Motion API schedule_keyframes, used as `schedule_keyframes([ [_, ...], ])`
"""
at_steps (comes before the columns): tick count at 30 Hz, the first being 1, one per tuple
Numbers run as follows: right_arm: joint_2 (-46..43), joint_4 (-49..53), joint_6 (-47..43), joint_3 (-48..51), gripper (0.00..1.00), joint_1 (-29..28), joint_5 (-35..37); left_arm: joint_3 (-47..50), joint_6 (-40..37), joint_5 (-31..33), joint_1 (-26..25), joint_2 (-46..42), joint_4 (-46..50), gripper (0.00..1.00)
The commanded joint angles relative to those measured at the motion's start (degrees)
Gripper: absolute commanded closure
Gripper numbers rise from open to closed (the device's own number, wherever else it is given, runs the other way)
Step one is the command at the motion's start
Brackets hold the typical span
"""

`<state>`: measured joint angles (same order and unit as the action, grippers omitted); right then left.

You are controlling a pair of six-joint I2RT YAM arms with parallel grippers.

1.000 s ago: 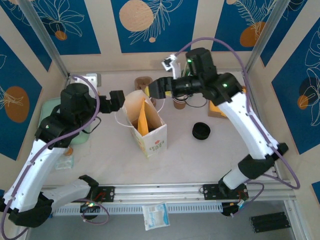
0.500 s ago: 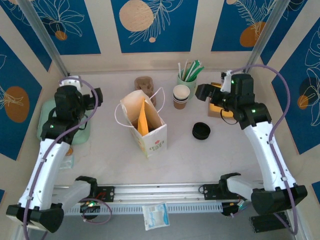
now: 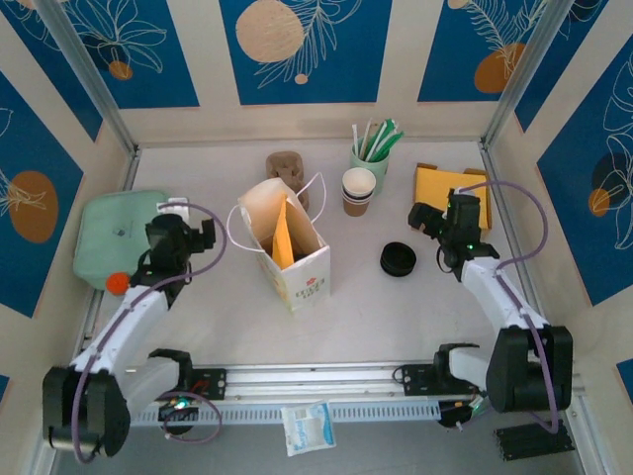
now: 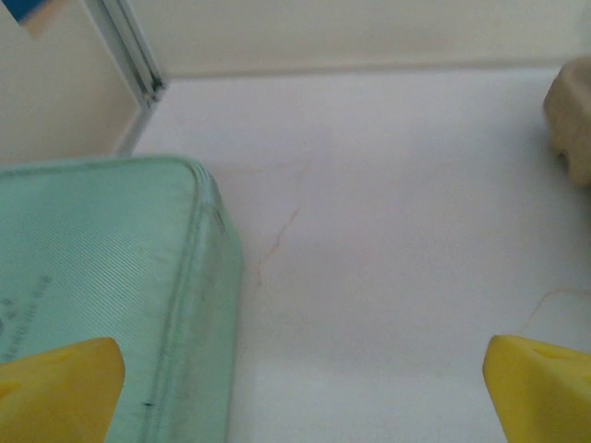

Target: Pack the takeout coffee

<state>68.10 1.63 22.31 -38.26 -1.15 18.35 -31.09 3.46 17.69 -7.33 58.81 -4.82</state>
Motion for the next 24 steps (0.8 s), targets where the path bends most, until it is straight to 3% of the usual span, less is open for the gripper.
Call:
schedule_keyframes([
  [1, 3.16, -15.34, -7.15, 3.50, 0.01, -1.04, 4.83, 4.89, -1.70, 0.92, 0.69, 5.08, -17.50, 0.01],
  [7, 8.87, -30.67, -13.87, 9.31, 0.01, -1.16, 2.35, 10.33, -3.46, 1.08, 0.67, 17.06, -35.87, 0.01],
  [15, 19.25, -53.59, -15.16, 17.19, 0.01, -0.70, -4.59, 13.35, -5.22, -5.70, 1.27, 28.03, -53.79, 0.01],
  [17, 18.96, -50.60, -15.35, 15.86, 0.01, -0.04, -6.67, 14.43, -5.85, -6.13, 1.37, 31.82, -59.94, 0.01],
  [21, 19.24, -49.35, -15.26, 15.16, 0.01, 0.45, -8.07, 9.79, -5.06, -6.90, 1.92, 31.18, -49.81, 0.01],
  [24, 19.26, -49.53, -15.54, 15.19, 0.01, -0.08, -7.00, 9.53, -4.72, -7.84, 2.43, 31.22, -49.29, 0.01],
])
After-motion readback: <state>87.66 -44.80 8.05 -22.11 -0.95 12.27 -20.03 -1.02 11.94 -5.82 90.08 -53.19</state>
